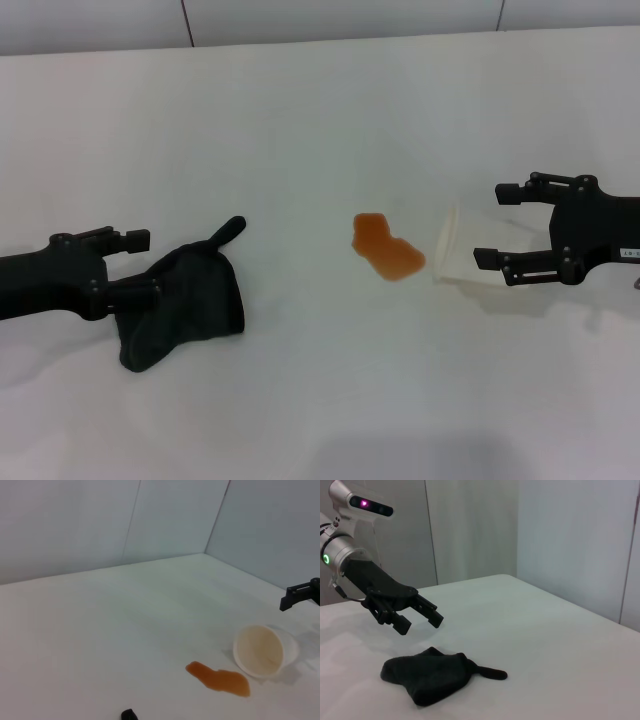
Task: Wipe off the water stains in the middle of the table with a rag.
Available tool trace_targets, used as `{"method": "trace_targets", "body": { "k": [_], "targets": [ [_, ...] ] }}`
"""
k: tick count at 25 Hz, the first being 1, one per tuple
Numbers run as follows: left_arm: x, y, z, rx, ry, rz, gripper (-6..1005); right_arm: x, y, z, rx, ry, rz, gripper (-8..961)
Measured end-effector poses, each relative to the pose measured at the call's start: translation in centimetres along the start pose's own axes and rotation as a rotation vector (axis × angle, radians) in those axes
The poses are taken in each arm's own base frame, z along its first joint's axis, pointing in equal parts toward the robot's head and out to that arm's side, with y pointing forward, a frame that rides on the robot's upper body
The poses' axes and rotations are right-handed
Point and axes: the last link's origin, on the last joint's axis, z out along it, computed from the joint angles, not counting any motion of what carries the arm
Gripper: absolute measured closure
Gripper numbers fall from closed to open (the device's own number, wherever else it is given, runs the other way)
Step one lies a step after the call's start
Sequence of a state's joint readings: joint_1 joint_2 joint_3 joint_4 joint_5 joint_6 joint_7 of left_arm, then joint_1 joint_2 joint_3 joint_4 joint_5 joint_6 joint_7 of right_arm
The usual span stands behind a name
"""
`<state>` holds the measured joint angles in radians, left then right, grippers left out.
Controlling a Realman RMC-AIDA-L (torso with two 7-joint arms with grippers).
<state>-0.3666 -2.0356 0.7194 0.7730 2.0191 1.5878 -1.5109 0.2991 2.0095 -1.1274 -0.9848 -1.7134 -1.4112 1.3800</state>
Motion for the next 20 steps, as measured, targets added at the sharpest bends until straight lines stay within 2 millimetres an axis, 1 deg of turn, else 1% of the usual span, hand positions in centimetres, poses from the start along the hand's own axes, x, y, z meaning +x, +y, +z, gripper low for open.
{"method": "trace_targets", "body": {
  "k": [16,20],
  "targets": [
    [0.01,0.01,0.00,-0.001,0.001,0.000,112,0.04,0.01,0.00,0.000,0.001,-0.001,86],
    [0.01,0.03,0.00,-0.002,0.001,0.000,112,-0.57,-0.24,-0.17,0.004,0.007,-0.022,86]
  ]
}}
